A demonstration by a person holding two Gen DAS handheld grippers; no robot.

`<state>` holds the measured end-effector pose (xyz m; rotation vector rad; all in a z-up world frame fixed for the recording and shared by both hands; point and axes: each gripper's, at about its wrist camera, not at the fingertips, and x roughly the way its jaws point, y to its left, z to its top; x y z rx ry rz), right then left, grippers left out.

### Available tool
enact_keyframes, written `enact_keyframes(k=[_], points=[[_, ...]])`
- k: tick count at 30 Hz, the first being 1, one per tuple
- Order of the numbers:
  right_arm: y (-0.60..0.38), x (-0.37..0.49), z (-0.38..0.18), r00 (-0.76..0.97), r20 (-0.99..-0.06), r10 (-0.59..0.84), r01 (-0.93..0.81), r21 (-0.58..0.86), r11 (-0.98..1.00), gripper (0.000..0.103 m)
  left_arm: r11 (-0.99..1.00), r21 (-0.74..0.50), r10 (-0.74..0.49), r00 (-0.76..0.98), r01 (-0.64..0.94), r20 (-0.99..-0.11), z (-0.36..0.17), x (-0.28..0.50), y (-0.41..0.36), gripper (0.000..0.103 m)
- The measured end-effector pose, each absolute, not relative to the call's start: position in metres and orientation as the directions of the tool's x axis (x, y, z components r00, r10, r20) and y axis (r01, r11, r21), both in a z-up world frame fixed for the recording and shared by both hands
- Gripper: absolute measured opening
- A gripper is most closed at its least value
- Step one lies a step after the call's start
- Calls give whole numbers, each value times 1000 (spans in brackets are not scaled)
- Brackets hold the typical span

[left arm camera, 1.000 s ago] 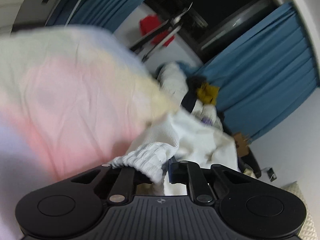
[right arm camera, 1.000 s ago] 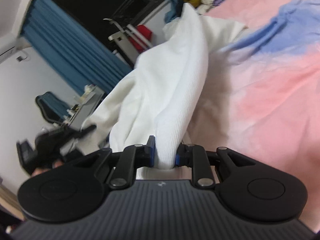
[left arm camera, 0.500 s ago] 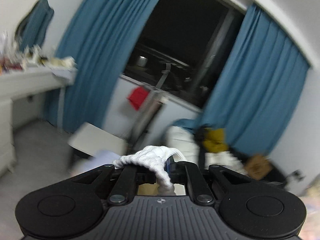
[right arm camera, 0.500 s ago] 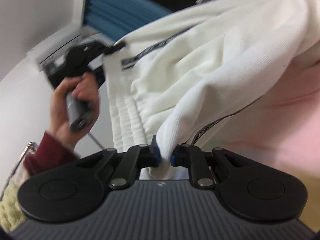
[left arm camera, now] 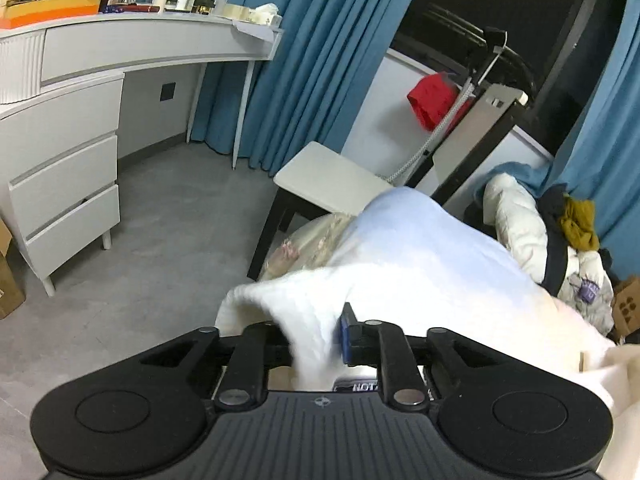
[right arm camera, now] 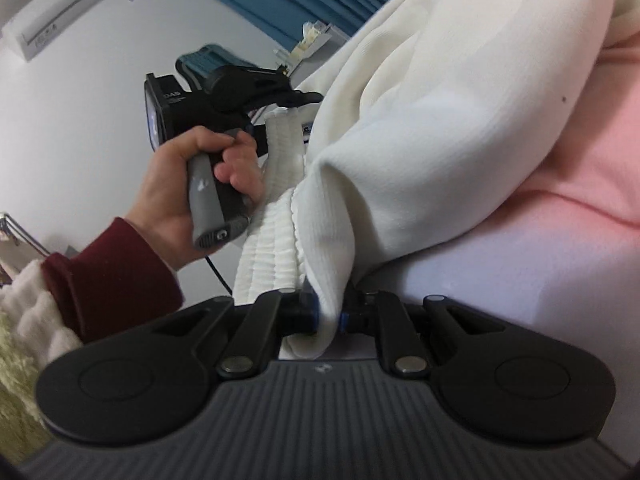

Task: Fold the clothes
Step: 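Lay the pants flat on the bed and open both grippers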

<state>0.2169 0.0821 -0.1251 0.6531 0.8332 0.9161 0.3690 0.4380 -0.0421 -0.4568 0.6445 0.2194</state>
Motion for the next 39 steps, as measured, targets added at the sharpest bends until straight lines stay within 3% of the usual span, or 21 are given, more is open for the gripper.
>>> enact_keyframes(k=[3,4,5,7,9,11,17,26,33,39], points=[[78,217,-115,337,-372,865,-467,732,496,19,894,-332,46,796,-302,-603,-29,344,434,31],[76,217,-111,339,-385,859,-484,712,510,21,898,-325,49,801,-297,-597,-24,332,432,41],[72,213,-108,353,-396,848,-494,690,528,29,901,-309,69,802,-306,-593,-18,316,430,51],[63,203,-100,393,-422,817,-518,633,576,44,904,-282,102,805,-320,-584,-2,287,422,59],[51,194,-89,444,-440,781,-536,568,625,73,907,-263,129,812,-329,-569,19,258,411,68],[38,181,-78,488,-444,752,-552,511,659,90,908,-243,163,823,-341,-545,38,227,399,78],[-22,150,-31,541,-446,713,-605,383,698,90,937,-200,154,852,-287,-500,85,146,338,79],[-129,107,34,708,-371,601,-561,221,797,90,981,-158,31,896,-111,-442,127,58,189,80],[-202,98,52,795,-328,509,-476,183,861,90,994,-109,-61,893,13,-445,116,29,81,82],[-242,101,45,829,-328,453,-418,175,891,90,991,-109,-115,877,71,-467,84,35,31,82]])
